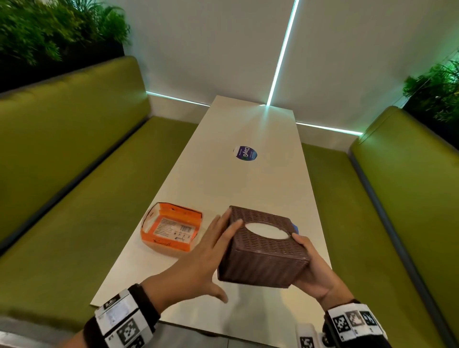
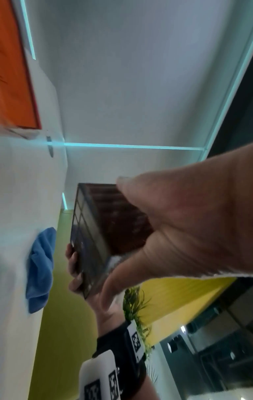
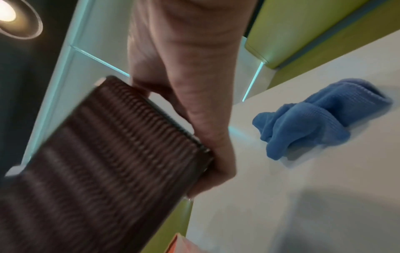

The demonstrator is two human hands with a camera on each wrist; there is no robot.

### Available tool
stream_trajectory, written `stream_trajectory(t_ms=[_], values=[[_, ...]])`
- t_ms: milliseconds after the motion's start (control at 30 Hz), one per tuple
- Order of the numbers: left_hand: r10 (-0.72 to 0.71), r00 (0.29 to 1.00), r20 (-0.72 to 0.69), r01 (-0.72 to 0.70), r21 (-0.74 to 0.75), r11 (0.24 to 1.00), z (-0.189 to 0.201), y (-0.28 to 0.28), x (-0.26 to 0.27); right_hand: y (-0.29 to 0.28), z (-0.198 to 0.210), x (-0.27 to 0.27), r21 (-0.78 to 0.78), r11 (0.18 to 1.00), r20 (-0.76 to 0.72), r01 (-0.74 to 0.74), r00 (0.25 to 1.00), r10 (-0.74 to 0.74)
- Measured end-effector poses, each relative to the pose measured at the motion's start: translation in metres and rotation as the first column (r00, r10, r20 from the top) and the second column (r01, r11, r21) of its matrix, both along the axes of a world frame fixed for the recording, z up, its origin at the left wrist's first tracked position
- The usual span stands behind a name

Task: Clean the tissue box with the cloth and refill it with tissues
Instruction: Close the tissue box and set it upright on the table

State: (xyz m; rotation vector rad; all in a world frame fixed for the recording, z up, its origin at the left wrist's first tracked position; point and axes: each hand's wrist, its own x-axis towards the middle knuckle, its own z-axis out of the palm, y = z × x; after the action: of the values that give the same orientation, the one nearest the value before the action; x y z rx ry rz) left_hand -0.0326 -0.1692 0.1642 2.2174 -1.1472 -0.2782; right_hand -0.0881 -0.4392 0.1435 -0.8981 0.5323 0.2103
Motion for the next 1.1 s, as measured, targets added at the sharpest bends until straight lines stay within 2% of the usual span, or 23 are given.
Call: stream_trajectory(t_ms=[33, 100, 167, 233, 333, 467, 600, 800, 1100], values=[[0.018, 0.991, -0.134, -0.017, 0.008, 1.000, -0.005, -0.001, 0.000, 0.004, -0.001, 0.002, -0.028, 0.999, 0.015, 0.029, 0.999, -0.029], [0.025, 0.919, -0.393, -0.081, -0.125, 0.989, -0.021, -0.006, 0.006, 0.017, -0.008, 0.007, -0.088, 0.993, 0.031, 0.078, 0.997, -0.075], [0.101, 0.856, -0.507, -0.221, -0.183, 0.958, -0.038, -0.013, 0.016, 0.029, -0.019, 0.016, -0.136, 0.984, 0.033, 0.113, 0.993, -0.110], [0.190, 0.809, -0.556, -0.329, -0.161, 0.930, -0.054, -0.018, 0.026, 0.036, -0.032, 0.026, -0.188, 0.973, 0.041, 0.133, 0.991, -0.128], [0.253, 0.781, -0.571, -0.391, -0.129, 0.911, -0.070, -0.023, 0.035, 0.041, -0.048, 0.042, -0.272, 0.952, 0.078, 0.142, 0.989, -0.125], [0.299, 0.756, -0.582, -0.445, -0.123, 0.887, -0.085, -0.024, 0.040, 0.044, -0.060, 0.055, -0.363, 0.928, 0.134, 0.088, 0.990, -0.042], [0.315, 0.756, -0.574, -0.463, -0.128, 0.877, -0.090, -0.026, 0.043, 0.043, -0.071, 0.059, -0.442, 0.891, 0.159, 0.102, 0.987, -0.034], [0.335, 0.762, -0.554, -0.486, -0.149, 0.861, -0.090, -0.030, 0.043, 0.026, -0.104, 0.068, -0.532, 0.846, 0.187, 0.030, 0.979, 0.083], [0.355, 0.762, -0.541, -0.499, -0.141, 0.855, -0.084, -0.031, 0.035, 0.034, -0.090, 0.072, -0.561, 0.828, 0.134, 0.008, 0.988, 0.081]])
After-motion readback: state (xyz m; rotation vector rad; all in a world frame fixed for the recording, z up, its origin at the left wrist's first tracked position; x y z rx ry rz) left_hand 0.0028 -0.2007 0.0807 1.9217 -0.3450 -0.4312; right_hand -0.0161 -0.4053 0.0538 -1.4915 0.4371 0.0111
